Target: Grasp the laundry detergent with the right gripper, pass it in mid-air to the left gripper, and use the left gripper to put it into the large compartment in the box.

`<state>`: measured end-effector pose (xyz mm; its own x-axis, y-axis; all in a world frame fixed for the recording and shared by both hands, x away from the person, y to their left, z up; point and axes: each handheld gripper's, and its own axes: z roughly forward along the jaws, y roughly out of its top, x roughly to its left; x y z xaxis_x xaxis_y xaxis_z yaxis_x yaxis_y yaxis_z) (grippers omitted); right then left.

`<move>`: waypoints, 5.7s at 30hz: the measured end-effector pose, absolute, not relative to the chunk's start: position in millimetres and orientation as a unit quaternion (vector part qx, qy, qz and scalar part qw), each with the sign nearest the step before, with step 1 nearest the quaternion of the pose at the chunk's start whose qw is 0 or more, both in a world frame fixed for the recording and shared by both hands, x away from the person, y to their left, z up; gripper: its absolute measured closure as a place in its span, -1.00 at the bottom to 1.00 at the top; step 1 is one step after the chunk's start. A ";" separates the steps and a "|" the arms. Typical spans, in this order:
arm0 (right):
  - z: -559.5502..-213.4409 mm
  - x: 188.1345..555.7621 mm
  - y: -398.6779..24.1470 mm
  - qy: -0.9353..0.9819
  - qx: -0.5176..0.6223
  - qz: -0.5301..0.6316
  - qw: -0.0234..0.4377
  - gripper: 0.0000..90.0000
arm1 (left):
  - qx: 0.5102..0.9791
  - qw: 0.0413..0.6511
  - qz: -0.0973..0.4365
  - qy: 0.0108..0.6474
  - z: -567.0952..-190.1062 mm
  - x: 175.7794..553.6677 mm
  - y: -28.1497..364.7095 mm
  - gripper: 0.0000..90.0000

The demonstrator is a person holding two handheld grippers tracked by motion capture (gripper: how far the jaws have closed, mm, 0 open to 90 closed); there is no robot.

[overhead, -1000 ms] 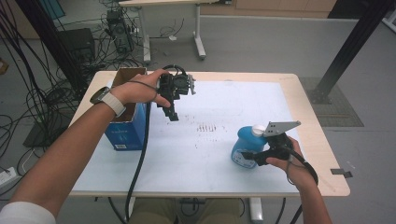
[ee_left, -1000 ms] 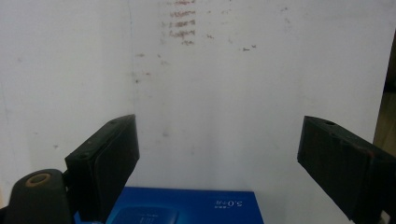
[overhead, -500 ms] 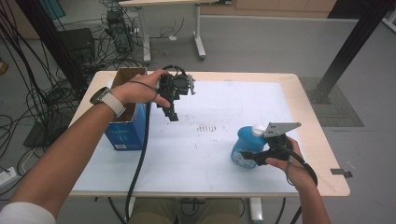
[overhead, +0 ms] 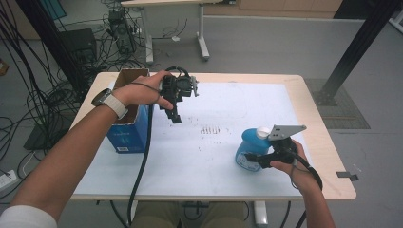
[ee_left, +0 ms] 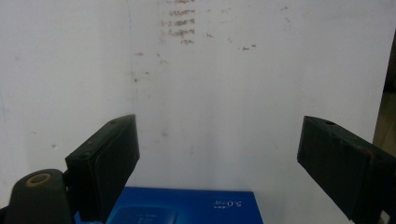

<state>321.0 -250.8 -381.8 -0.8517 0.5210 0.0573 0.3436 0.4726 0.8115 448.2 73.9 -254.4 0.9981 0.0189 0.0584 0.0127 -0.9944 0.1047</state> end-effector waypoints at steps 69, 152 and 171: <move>-387.0 321.7 -250.4 0.846 0.244 0.459 0.114 -0.02 | 0.998 0.054 0.027 0.008 -257.9 446.6 75.1 -0.70; -386.6 321.9 -249.5 0.846 0.247 0.457 0.115 -0.03 | 0.998 0.053 0.035 0.014 -253.9 447.4 80.5 -0.72; -386.8 322.2 -249.8 0.846 0.248 0.458 0.114 -0.03 | 0.998 0.052 0.033 0.016 -254.2 446.8 79.2 -0.72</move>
